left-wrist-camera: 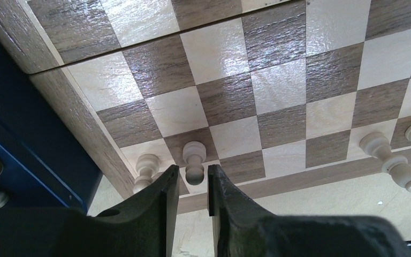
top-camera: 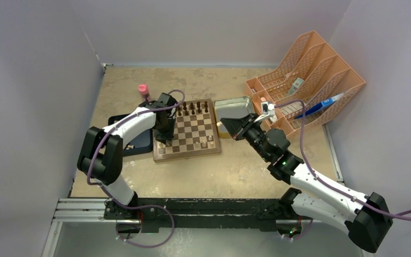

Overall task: Set up the chess pieces on the board
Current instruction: Place the chess piece on the chessboard.

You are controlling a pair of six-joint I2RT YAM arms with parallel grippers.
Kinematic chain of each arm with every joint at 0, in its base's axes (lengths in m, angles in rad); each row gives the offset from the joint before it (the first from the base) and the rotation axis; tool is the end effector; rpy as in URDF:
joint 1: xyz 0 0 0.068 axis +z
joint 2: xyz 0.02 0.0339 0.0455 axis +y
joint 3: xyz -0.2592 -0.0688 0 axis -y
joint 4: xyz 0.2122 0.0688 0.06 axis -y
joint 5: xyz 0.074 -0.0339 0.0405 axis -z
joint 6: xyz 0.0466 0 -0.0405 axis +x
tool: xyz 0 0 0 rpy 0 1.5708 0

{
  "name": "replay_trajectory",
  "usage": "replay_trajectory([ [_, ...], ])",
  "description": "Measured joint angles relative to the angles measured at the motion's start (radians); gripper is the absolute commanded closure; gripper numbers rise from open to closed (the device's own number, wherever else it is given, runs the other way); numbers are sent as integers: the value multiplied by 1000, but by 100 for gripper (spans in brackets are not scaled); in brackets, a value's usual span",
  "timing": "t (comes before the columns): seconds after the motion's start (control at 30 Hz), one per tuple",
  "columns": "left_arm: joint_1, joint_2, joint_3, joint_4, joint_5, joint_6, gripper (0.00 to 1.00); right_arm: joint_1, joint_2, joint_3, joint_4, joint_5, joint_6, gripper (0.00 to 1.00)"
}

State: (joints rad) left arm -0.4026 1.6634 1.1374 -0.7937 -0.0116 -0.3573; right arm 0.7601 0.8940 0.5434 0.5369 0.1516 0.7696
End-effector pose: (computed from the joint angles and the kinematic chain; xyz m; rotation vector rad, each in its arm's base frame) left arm 0.2648 -0.1122 0.2001 0.0636 2.9010 -0.1202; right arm 0.1466 0.1296 0.3213 0.1429 1.4825 1.1574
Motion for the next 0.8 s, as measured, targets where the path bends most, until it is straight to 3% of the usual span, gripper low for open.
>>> replay_trajectory([
  [0.4,0,-47,0,25,34,1,68,0,28,0,0,14,-18,98],
  [0.57,0,-194,0,71,65,-3,67,0,49,8,31,-19,-70,97],
  [0.8,0,-486,0,157,70,-8,62,75,212,63,121,-72,-219,97],
])
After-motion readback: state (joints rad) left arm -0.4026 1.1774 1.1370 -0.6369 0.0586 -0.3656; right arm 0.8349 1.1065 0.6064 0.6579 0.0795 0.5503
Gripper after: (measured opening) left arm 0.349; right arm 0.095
